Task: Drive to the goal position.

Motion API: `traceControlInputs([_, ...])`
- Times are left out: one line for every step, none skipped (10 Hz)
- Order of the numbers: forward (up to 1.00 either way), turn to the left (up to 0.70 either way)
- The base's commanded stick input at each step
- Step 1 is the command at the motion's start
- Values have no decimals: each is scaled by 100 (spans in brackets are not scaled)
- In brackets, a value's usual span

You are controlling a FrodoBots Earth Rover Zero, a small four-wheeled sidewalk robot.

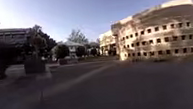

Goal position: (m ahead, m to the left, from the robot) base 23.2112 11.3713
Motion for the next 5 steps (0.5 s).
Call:
traceControlInputs([85, 0])
traceControlInputs([85, 0])
traceControlInputs([85, 0])
traceControlInputs([85, 0])
traceControlInputs([85, 0])
